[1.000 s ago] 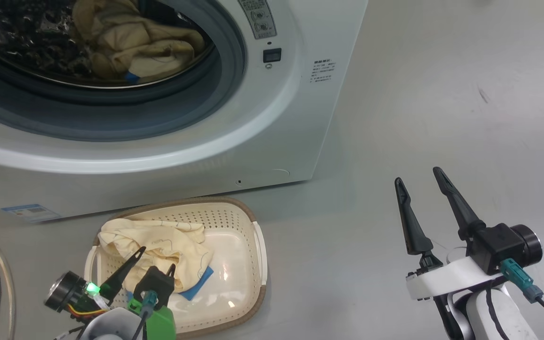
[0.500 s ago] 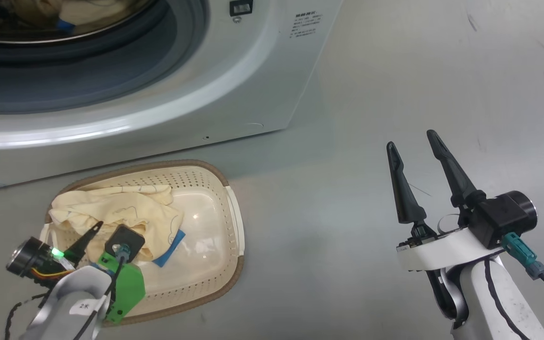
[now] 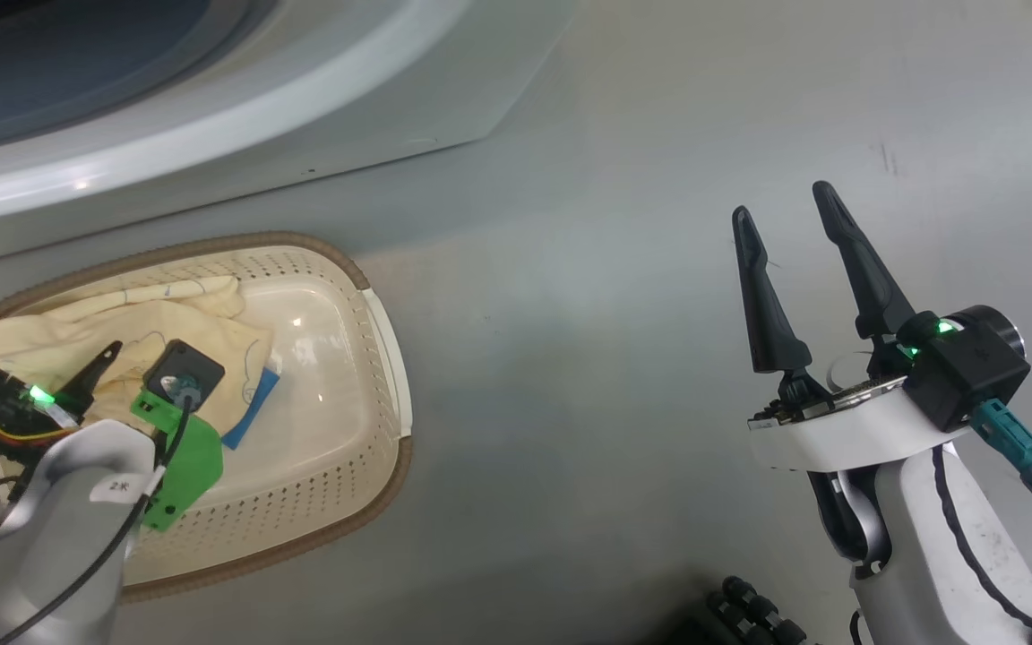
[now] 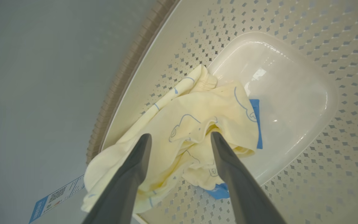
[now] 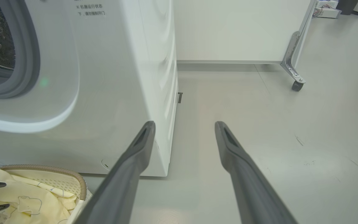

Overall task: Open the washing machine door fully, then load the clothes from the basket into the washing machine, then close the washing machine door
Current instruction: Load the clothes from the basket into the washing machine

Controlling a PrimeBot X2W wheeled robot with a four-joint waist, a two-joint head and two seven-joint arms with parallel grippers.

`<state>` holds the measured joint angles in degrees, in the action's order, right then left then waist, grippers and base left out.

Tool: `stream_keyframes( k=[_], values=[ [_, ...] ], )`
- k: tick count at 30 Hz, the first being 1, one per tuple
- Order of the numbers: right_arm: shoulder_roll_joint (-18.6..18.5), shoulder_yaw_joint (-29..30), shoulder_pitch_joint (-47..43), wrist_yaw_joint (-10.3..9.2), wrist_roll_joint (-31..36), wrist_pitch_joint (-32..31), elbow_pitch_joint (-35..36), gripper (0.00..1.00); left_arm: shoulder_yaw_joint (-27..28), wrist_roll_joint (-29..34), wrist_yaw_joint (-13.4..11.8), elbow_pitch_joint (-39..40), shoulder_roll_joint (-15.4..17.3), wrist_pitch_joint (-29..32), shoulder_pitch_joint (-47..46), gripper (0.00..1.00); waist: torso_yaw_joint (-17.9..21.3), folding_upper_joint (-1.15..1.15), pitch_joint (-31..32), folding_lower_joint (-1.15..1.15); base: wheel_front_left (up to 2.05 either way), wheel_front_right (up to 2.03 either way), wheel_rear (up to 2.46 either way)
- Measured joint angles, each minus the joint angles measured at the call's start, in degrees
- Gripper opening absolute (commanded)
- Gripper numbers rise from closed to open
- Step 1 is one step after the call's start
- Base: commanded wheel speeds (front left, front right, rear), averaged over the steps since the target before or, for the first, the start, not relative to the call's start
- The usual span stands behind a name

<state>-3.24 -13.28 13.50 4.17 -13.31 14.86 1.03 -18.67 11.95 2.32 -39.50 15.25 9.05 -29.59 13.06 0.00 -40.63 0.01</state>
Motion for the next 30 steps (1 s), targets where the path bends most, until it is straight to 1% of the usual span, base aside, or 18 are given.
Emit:
stream_keyframes(
  k=[4,5,8,11,16,20,25,26,27,28,29,30],
  values=[
    [0.0,0.3,1.6,0.27,-0.4,0.0,0.8,1.00,1.3,-0.2,-0.3,-1.0,0.3,0.5,-3.3,1.00,0.8,0.00,-3.4,0.00,0.00,0.00,0.00],
    [0.0,0.3,1.6,0.27,-0.4,0.0,0.8,1.00,1.3,-0.2,-0.3,-1.0,0.3,0.5,-3.3,1.00,0.8,0.00,-3.4,0.00,0.00,0.00,0.00],
    [0.1,0.5,2.9,0.30,-0.4,0.0,1.2,1.00,2.4,-0.2,-1.0,-2.5,0.8,0.7,-5.3,1.00,1.3,0.00,-5.8,0.00,0.00,0.00,0.00],
    [0.2,0.6,3.9,0.32,-0.4,0.0,1.3,1.00,3.0,-0.2,-1.4,-4.3,2.1,1.7,-6.2,1.00,1.8,0.00,-7.9,0.00,0.00,0.00,0.00],
    [0.4,0.6,5.0,0.47,-0.7,0.0,1.4,1.00,3.5,0.8,-2.9,-6.4,3.9,2.5,-7.9,1.00,2.5,0.00,-10.9,0.00,0.00,0.00,0.00],
    [0.4,0.9,5.1,0.49,-0.8,0.0,1.3,1.00,3.1,1.6,-3.3,-6.7,3.9,2.4,-9.7,1.00,3.0,0.00,-12.7,0.00,0.00,0.00,0.00],
    [0.5,0.8,6.1,0.82,-1.1,0.0,1.2,1.00,3.3,1.7,-4.1,-9.1,3.9,2.5,-11.0,1.00,3.3,0.00,-14.2,0.00,0.00,0.00,0.00],
    [0.5,0.8,6.4,0.82,-1.2,0.0,1.2,1.00,3.3,1.7,-4.1,-10.0,3.9,2.6,-11.2,0.83,3.4,0.00,-14.3,0.00,0.00,0.00,0.00],
    [0.5,0.8,6.6,0.83,-1.2,0.0,1.2,1.00,3.4,1.7,-4.1,-10.3,3.9,2.4,-11.2,0.69,3.4,0.00,-14.4,0.00,0.00,0.00,0.00],
    [0.5,0.8,6.8,0.88,-1.2,0.0,1.2,1.00,3.6,1.6,-4.1,-10.6,3.8,2.5,-11.3,0.38,3.5,0.00,-14.5,0.00,0.00,0.00,0.00],
    [0.5,0.8,7.0,1.05,-1.3,0.0,1.2,1.00,3.6,1.5,-4.1,-11.2,3.8,2.5,-11.6,0.13,3.5,0.00,-14.5,0.00,0.00,0.00,0.00],
    [0.5,0.7,7.1,1.07,-1.5,0.0,1.2,1.00,3.6,1.4,-4.1,-11.7,3.8,2.5,-11.8,0.00,3.6,0.00,-14.6,0.00,0.00,0.00,0.00]
  ],
)
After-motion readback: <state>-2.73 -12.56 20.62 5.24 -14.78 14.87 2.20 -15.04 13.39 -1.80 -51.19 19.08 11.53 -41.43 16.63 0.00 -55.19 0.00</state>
